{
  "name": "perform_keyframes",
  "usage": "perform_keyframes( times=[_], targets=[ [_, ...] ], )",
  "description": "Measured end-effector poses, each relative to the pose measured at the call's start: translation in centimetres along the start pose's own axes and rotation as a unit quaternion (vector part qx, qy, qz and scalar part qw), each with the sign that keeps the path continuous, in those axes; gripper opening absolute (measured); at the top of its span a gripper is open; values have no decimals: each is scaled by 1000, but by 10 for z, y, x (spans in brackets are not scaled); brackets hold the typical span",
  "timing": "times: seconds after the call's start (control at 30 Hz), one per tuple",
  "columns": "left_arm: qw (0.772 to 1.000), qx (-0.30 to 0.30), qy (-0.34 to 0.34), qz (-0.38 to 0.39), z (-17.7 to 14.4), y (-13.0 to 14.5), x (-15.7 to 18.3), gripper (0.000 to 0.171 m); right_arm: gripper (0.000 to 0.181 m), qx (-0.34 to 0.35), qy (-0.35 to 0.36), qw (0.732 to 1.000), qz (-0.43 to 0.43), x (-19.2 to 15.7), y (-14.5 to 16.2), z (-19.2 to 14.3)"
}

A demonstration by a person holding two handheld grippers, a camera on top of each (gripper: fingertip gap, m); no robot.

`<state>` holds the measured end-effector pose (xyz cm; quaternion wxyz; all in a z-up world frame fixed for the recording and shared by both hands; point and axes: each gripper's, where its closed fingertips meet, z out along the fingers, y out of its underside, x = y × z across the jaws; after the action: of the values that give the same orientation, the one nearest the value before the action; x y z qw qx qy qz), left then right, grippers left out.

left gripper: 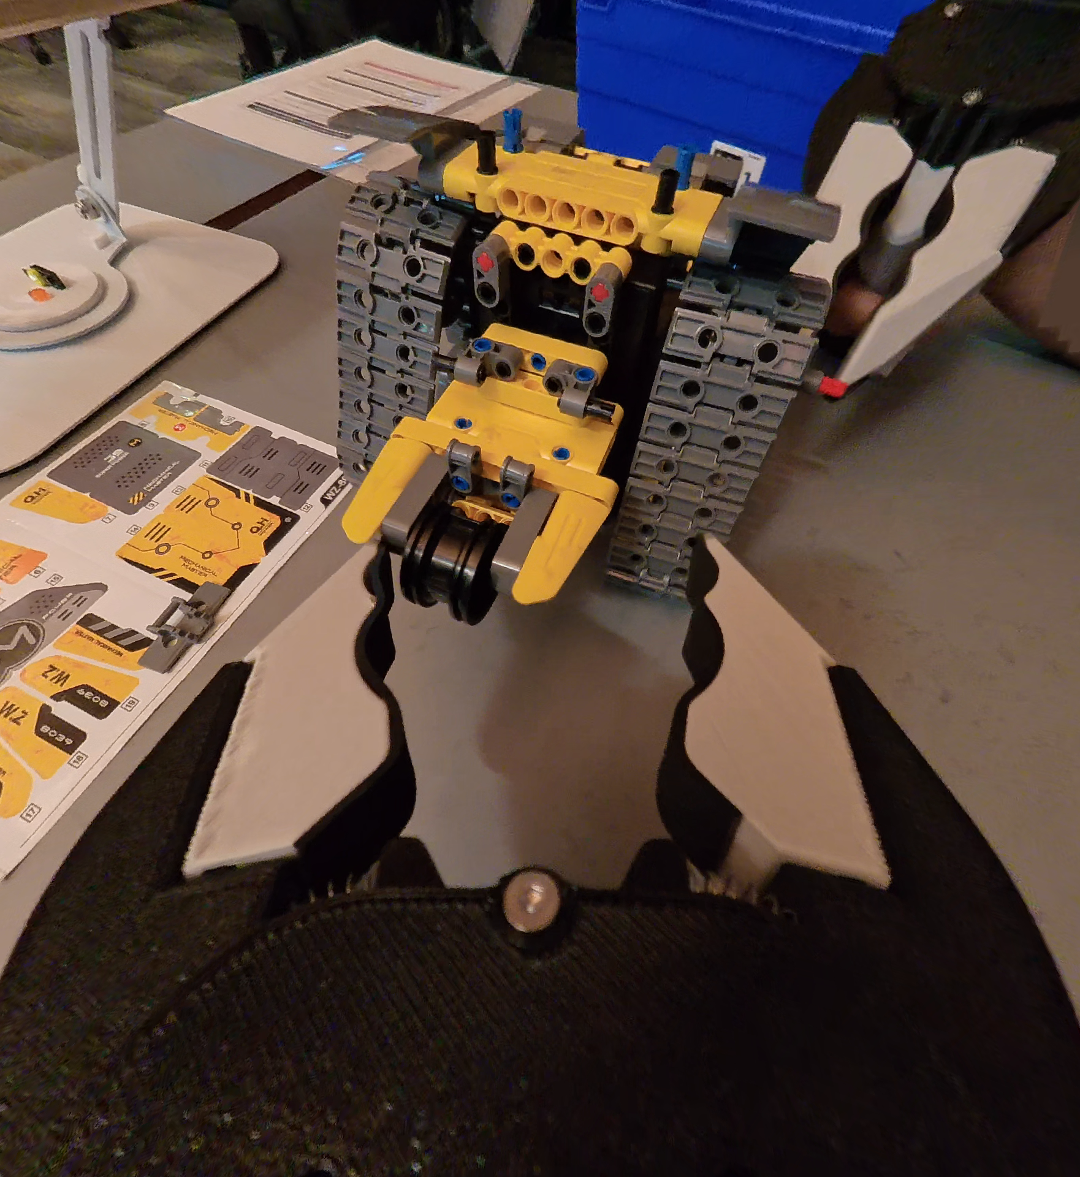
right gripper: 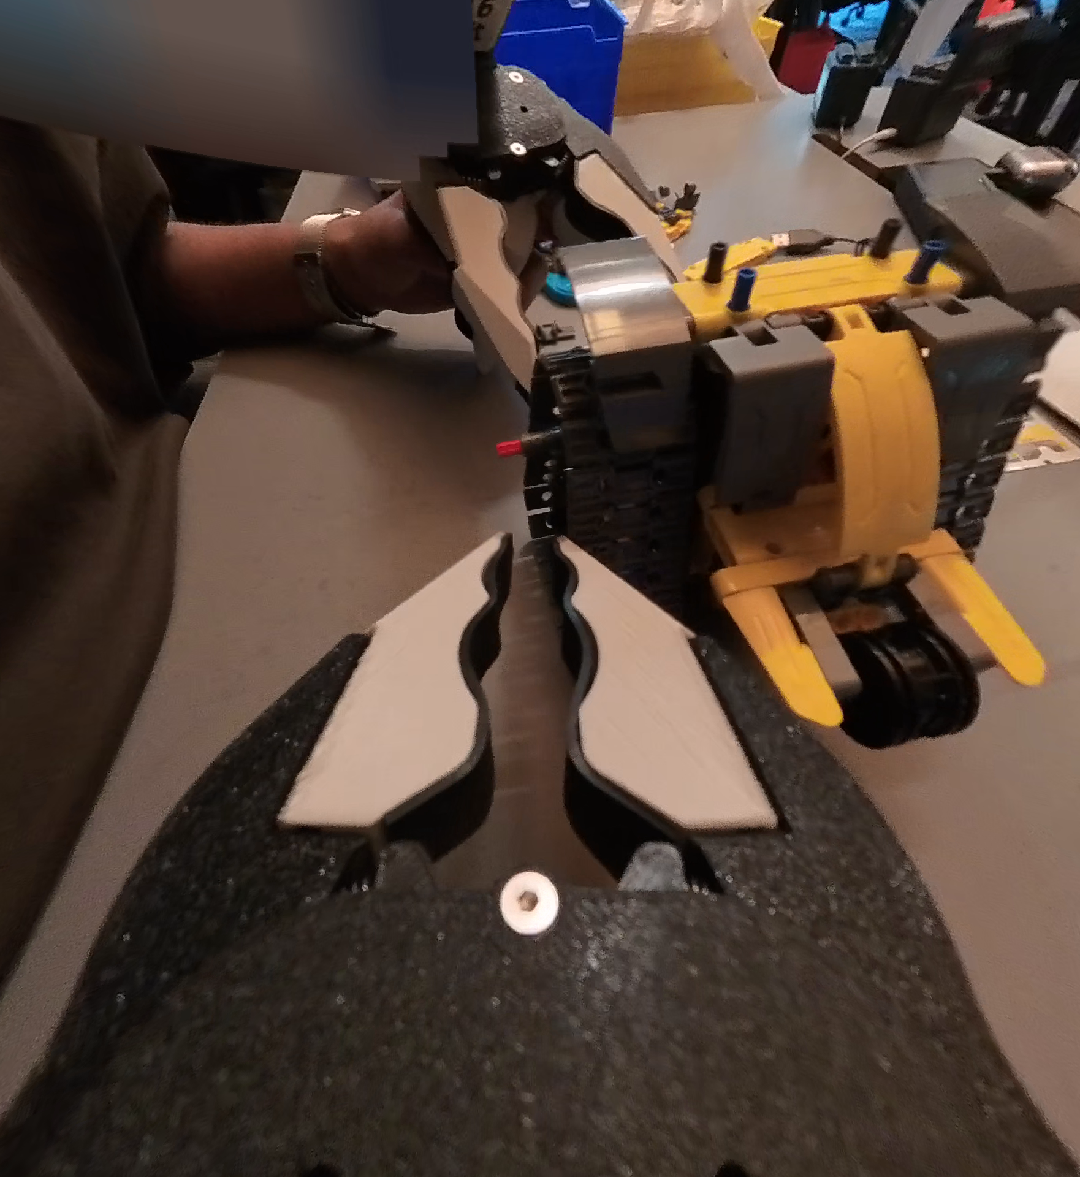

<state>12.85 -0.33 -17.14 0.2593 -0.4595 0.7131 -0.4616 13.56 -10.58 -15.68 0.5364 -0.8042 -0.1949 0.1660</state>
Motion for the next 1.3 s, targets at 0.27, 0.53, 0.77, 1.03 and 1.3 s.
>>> perform_keyframes(
  times=[0.27, 0.53, 0.77, 1.03, 1.3],
  targets=[
    [1000, -20, 14, 14, -2, 4, 7, 77, 0, -23, 60, 998, -8, 24, 5, -13],
    [996, -13, 83, 18, -6, 0, 30, 48, 32, -14, 233, 970, 65, 94, 14, -46],
    [998, 30, 53, -6, -5, -9, 16, 76, 37, 3, 256, 960, 111, 103, 11, -55],
    [998, 19, 42, -35, 14, -7, 23, 90, 46, -50, 322, 933, 151, 118, 31, -71],
    [996, 15, 91, -18, 25, -14, 61, 86, 51, 42, 374, 916, 140, 129, 2, -93]
  ],
)
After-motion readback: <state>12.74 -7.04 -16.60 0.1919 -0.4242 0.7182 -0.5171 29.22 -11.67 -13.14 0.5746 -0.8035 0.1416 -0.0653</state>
